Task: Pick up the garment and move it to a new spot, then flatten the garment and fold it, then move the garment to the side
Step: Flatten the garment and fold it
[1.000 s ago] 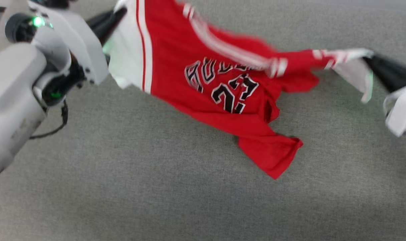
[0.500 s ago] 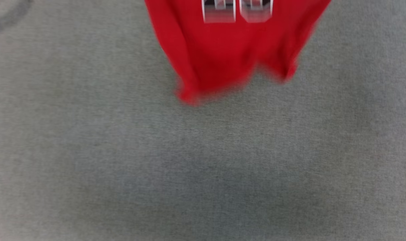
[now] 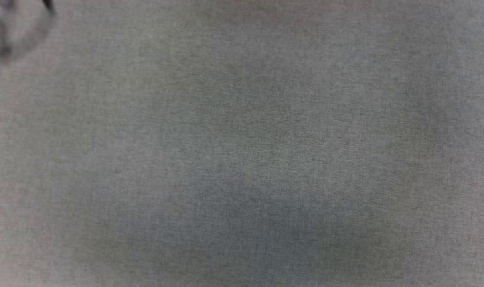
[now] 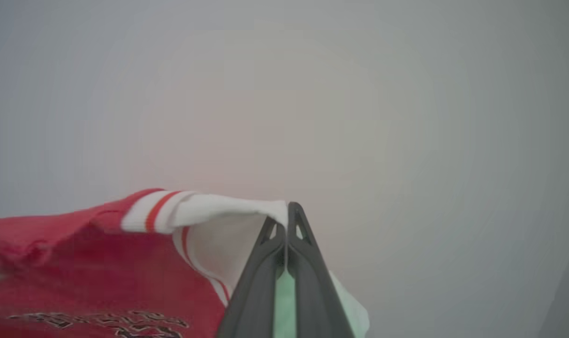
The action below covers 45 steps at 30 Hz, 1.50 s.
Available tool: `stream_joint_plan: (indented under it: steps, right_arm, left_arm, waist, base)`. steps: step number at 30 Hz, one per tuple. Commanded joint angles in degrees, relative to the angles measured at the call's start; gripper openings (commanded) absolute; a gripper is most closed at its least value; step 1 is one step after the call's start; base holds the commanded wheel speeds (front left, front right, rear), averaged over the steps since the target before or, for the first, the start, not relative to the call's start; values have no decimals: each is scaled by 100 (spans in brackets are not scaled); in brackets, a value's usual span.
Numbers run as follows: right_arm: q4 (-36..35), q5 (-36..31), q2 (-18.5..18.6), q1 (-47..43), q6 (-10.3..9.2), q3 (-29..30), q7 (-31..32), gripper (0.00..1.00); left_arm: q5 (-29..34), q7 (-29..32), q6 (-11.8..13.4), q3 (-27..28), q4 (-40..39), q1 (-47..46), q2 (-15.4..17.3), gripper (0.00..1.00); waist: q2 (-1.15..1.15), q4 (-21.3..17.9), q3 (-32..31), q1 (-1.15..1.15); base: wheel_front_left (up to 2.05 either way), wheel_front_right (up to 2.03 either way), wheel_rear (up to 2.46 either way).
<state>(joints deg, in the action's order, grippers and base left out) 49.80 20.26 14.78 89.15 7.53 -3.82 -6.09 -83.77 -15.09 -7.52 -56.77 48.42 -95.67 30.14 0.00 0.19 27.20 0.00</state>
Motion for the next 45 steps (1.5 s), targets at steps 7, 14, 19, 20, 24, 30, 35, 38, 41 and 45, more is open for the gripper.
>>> stream_joint_plan:
  steps: [7, 14, 19, 20, 24, 30, 35, 38, 41, 45]
  right_arm:
    - [-1272, 1058, 573, -2071, -7, -1116, 360, 0]
    - [-3337, 1958, 1536, -4710, -7, -1074, 1353, 0]
    - [-4695, 2073, 1615, -6669, -7, -439, 2289, 0]
    - [-4961, 2041, 1572, -7001, -7, -335, 2461, 0]
    - [-5991, 1869, 1325, -8146, -7, 178, 3074, 0]
    - [-7354, 1655, 928, -9641, -7, 727, 4061, 0]
    - [-8137, 1580, 695, -10469, -7, 812, 4772, 0]
    - [-8416, 1574, 614, -10813, -7, 756, 5118, 0]
    - [-8568, 1591, 576, -11024, -7, 685, 5366, 0]
    - [-8411, 1614, 555, -10987, -6, 570, 5434, 0]
  left_arm:
    - [-378, -1, 8, -19, -1561, 1956, 679, 0]
    - [-376, -2, 9, 853, -2799, 4113, 781, 0]
    - [-126, -4, 9, 1236, -3518, 5569, 851, 0]
    - [-102, -4, 9, 1292, -3654, 5820, 877, 0]
    - [-22, -3, 8, 1612, -4192, 6747, 938, 0]
    - [308, -3, 9, 1764, -4747, 7771, 1147, 0]
    - [468, -3, 8, 1982, -4999, 8451, 1346, 0]
    - [603, -3, 9, 1948, -5099, 8794, 1559, 0]
    - [785, -4, 9, 1843, -5145, 9038, 1736, 0]
    - [1111, 7, 9, 1588, -4819, 9149, 1767, 0]
  waist:
    - [0, 182, -196, 0]
    - [0, 359, -551, 0]
    - [0, 418, -877, 0]
    - [0, 412, -928, 0]
    - [0, 434, -1090, 0]
    - [0, 438, -1191, 0]
    - [0, 365, -1203, 0]
    - [0, 321, -1200, 0]
    - [0, 280, -1178, 0]
    - [0, 268, -1235, 0]
  base:
    - [0, 0, 0]
    - [0, 0, 0]
    - [0, 0, 0]
    - [0, 0, 0]
    - [0, 0, 0]
    - [0, 0, 0]
    - [0, 0, 0]
    - [0, 0, 0]
    - [0, 0, 0]
    - [0, 0, 0]
